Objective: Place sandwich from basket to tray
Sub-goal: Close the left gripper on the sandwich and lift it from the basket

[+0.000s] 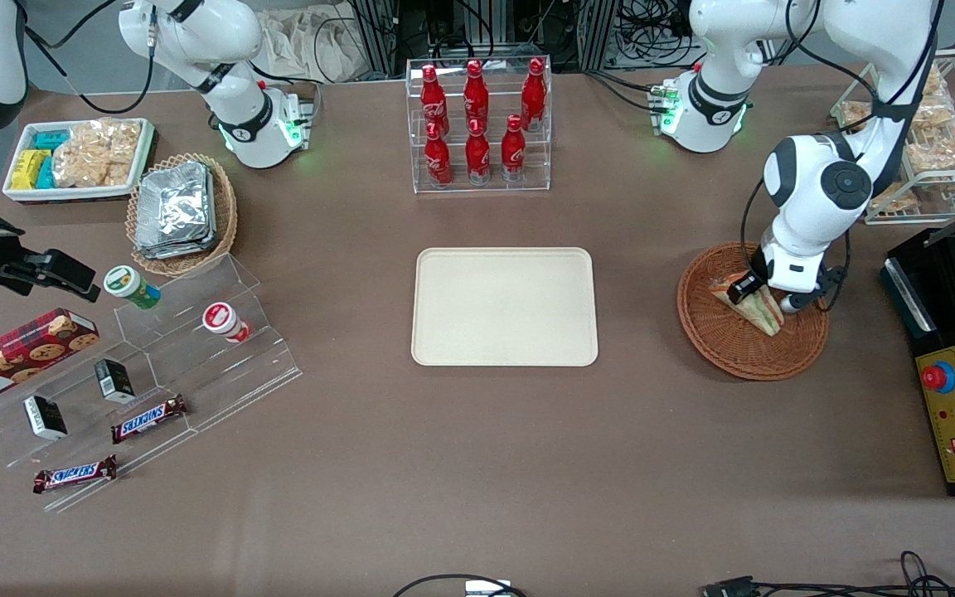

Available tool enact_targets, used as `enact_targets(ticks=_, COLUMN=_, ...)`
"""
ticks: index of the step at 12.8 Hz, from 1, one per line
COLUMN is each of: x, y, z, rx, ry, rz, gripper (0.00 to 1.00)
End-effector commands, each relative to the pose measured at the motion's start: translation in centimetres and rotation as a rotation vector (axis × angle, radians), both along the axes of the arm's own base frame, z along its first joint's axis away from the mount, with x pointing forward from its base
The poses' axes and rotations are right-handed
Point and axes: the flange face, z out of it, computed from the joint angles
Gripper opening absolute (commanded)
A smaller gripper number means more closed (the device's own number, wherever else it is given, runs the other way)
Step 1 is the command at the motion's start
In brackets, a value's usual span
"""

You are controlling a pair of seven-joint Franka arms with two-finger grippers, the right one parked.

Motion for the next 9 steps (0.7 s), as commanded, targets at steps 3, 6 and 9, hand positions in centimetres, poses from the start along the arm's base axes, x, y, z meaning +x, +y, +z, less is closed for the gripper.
enact_targets(ticks=3, x=-0.3, y=0.7, z=3.0, rx=0.019, ry=-0.010, rz=-0.149, gripper=0.13)
enact_targets(ticks=6, x=0.2, y=2.6, z=8.2, rx=0.034, ry=-0.013, rz=-0.297, gripper=0.13)
enact_targets(ticks=9, x=1.4, y=2.5, z=12.6, rx=0.041, ry=0.002, rz=-0.455, gripper=0.13)
